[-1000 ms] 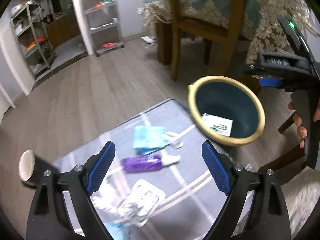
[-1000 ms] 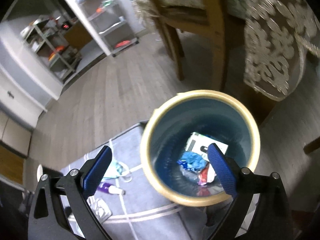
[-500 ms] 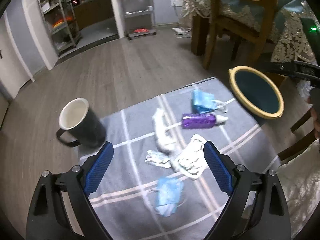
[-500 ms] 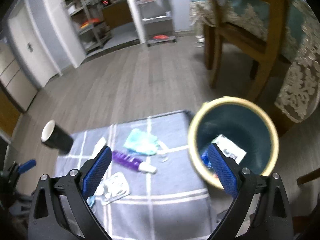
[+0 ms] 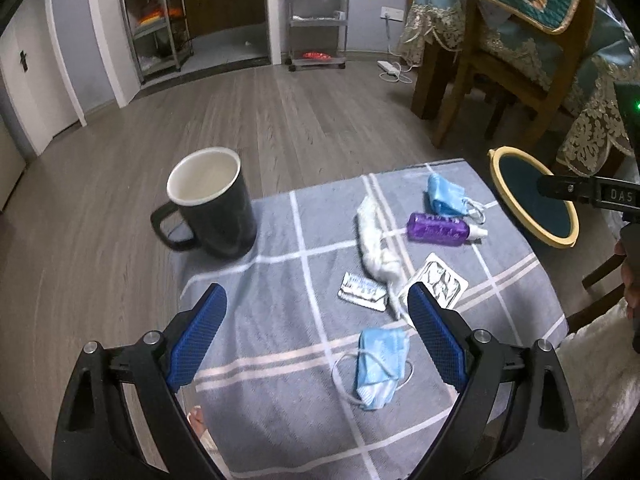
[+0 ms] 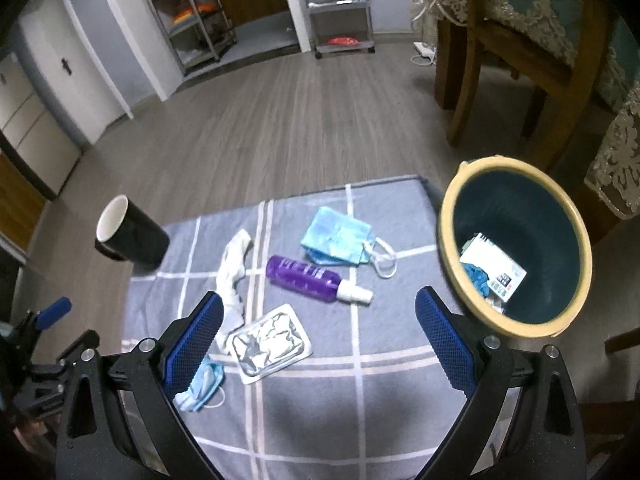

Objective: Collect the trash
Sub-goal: 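Return both grippers to the trash on the cloth, then grasp the blue face mask with the left gripper while the right grasps the purple spray bottle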

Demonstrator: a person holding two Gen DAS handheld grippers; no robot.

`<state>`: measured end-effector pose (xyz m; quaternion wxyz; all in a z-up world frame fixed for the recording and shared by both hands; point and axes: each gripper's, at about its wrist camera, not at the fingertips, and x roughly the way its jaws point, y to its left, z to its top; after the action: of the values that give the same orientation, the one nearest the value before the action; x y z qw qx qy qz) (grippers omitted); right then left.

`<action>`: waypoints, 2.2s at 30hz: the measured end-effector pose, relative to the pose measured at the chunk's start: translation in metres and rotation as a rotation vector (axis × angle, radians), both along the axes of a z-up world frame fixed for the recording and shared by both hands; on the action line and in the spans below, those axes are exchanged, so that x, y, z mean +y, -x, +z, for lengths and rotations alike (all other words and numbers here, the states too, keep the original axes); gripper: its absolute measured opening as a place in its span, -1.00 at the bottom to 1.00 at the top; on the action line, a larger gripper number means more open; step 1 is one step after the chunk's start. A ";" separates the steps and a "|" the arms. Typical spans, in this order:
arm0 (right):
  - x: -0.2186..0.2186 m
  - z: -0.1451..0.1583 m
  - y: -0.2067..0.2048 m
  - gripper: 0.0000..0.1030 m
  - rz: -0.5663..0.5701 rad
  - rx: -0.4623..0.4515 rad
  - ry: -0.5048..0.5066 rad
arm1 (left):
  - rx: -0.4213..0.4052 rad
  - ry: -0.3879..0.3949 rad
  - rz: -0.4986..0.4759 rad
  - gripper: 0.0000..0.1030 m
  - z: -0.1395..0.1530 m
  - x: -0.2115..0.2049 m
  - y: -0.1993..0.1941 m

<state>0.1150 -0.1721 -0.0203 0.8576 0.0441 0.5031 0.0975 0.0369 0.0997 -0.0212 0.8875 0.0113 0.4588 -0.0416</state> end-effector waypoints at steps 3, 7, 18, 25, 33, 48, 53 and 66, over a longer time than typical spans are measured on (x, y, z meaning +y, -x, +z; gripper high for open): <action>0.012 -0.008 0.001 0.87 0.010 0.026 -0.009 | 0.033 0.015 0.014 0.75 -0.014 0.005 0.003; 0.030 -0.016 0.002 0.87 0.033 0.026 0.049 | 0.082 -0.002 0.016 0.75 -0.036 0.000 0.003; 0.037 -0.029 -0.004 0.86 0.059 0.054 0.108 | 0.208 -0.001 -0.131 0.75 -0.086 -0.045 0.001; 0.018 -0.038 -0.012 0.86 -0.026 0.108 0.008 | 0.284 -0.005 -0.177 0.43 -0.115 -0.062 -0.004; -0.002 -0.043 -0.035 0.86 -0.089 0.127 0.003 | 0.308 -0.027 -0.235 -0.65 -0.124 -0.077 -0.006; 0.034 -0.077 -0.067 0.60 0.169 0.100 0.063 | 0.130 0.019 -0.147 -0.69 -0.059 -0.056 -0.035; 0.057 -0.097 -0.069 0.31 0.294 0.090 0.175 | 0.149 0.044 -0.108 -0.69 -0.059 -0.044 -0.045; 0.078 -0.130 -0.072 0.31 0.413 0.117 0.281 | 0.187 0.065 -0.117 -0.69 -0.073 -0.052 -0.055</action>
<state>0.1865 -0.0937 -0.1506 0.7867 -0.1736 0.5587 0.1971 0.0914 0.0475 -0.0939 0.8367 0.0053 0.5367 -0.1089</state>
